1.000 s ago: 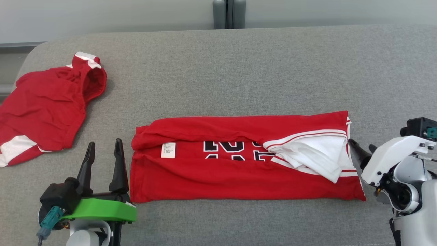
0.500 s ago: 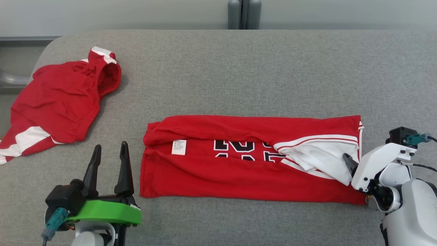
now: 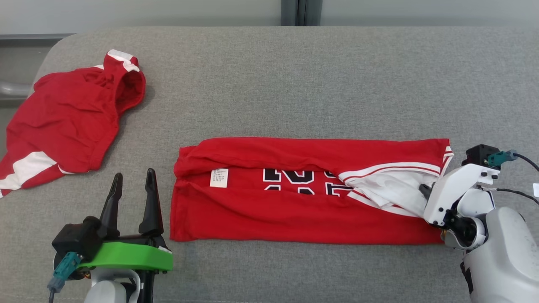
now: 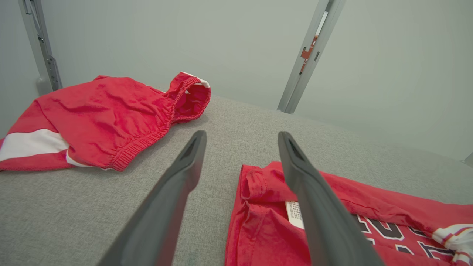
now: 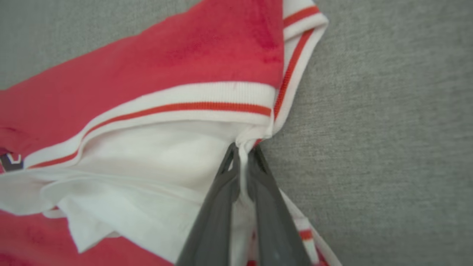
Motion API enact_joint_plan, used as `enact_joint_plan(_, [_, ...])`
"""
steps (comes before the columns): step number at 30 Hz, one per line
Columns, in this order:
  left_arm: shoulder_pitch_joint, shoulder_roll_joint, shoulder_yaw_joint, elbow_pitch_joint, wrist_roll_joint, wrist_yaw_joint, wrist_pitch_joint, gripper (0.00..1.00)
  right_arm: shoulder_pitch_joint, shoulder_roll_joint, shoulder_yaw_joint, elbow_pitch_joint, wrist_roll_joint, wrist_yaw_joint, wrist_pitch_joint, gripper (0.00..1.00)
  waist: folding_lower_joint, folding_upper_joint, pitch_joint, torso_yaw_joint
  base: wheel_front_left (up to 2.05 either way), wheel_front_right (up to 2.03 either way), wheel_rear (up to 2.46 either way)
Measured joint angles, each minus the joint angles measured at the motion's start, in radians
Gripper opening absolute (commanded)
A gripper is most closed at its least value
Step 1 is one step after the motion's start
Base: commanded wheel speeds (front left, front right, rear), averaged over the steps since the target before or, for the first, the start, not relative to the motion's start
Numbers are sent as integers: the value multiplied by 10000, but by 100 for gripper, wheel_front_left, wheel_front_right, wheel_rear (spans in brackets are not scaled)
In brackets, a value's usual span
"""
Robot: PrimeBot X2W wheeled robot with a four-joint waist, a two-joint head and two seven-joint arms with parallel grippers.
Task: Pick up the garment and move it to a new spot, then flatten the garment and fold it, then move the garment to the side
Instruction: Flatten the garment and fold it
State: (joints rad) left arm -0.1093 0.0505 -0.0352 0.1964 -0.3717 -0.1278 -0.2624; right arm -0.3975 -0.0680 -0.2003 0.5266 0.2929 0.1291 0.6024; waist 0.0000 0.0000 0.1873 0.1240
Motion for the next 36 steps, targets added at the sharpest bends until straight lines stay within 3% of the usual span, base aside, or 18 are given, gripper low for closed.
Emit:
enact_joint_plan(6, [-58,-2,35,-130,19,0,-2,100,-129,-428,-407,-282,-84,40,-54,0,0,0,3,-174,0,0,0])
enact_joint_plan(11, [-90,-4,12,-238,33,0,-2,100,84,-1476,-1714,-1057,-437,27,31,0,0,1,-10,-304,0,0,0])
enact_joint_plan(16, [-88,-4,19,-288,132,-2,0,100,590,-2054,-2930,-2086,-1072,25,238,0,0,0,-18,-458,0,0,0])
enact_joint_plan(20, [-88,-8,17,-251,174,-2,-2,100,1084,-2015,-3235,-2964,-1183,19,483,0,0,0,-87,-511,0,0,0])
enact_joint_plan(25, [-35,-8,-27,-138,290,-2,-2,100,1695,-1214,-1894,-4305,-483,15,688,0,0,0,-314,-585,0,0,0])
enact_joint_plan(29, [17,-10,-46,8,399,-2,-2,100,2007,-671,268,-5221,52,13,1018,0,0,0,-558,-710,0,0,0])
enact_joint_plan(36, [7,-10,-284,67,391,-2,-2,100,1492,-261,2568,-4612,462,13,1070,0,0,0,-746,-646,0,0,0])
